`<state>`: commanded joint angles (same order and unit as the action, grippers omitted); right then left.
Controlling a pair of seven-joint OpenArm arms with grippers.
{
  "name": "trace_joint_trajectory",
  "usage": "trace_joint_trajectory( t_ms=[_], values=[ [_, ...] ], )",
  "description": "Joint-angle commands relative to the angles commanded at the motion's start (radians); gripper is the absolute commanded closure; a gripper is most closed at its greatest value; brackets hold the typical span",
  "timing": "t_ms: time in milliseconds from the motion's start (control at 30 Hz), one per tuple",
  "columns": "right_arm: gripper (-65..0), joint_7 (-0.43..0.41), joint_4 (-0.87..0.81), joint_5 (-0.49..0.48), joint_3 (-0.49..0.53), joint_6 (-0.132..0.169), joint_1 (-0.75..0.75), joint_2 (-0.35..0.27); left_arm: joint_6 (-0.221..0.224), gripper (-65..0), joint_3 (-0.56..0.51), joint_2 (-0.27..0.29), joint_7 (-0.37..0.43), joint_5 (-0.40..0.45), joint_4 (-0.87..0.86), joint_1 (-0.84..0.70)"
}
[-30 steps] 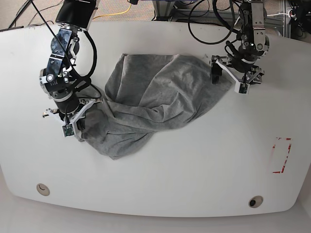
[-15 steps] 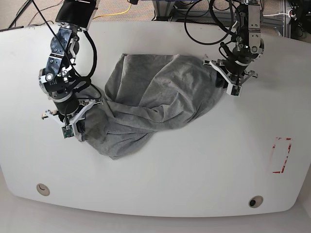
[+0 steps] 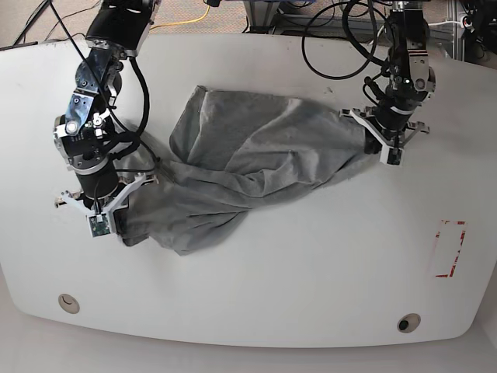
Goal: Layout the t-shirt on the table in an organized manner, then fold the t-shirt properly
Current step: 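Grasp the grey t-shirt fabric with both grippers, then lift the t-shirt with both grippers and shake it out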
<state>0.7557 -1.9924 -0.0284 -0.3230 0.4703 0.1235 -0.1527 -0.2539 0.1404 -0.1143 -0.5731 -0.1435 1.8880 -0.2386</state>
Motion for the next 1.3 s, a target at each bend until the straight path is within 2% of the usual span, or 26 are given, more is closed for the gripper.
trace_joint_trajectory(
  t_ms=[100, 300, 500, 833, 933, 1100, 1300],
  values=[
    [0.0, 0.000, -0.002, 0.000, 0.000, 0.000, 0.043, -0.009, 0.000, -0.6, 0.000, -0.008, 0.000, 0.000, 0.058, 0.049],
    [0.0, 0.002, -0.002, 0.002, 0.000, -0.002, 0.115, -0.031, 0.002, -0.4, 0.002, -0.040, -0.003, -0.002, 0.071, 0.167],
    [0.0, 0.002, -0.002, 0.002, 0.000, -0.002, 0.193, -0.071, 0.002, -0.4, 0.002, -0.095, -0.006, -0.002, 0.098, 0.273],
    [0.0, 0.115, 0.003, -0.008, 0.002, 0.000, 0.419, -0.152, 0.003, -0.8, 0.002, -0.203, -0.011, 0.002, 0.094, 0.529],
    [0.0, 0.123, 0.006, -0.002, 0.003, 0.000, 0.479, -0.166, 0.003, -0.8, 0.014, -0.222, -0.052, 0.003, 0.094, 0.621],
    [0.0, 0.155, 0.026, -0.005, 0.005, 0.002, 0.588, -0.195, 0.003, -0.8, 0.092, -0.215, -0.127, 0.052, 0.094, 0.806],
    [0.0, 0.189, 0.071, 0.002, 0.060, 0.043, 0.706, -0.227, 0.000, -1.0, 0.092, -0.221, -0.199, 0.055, 0.094, 0.973]
  ],
)
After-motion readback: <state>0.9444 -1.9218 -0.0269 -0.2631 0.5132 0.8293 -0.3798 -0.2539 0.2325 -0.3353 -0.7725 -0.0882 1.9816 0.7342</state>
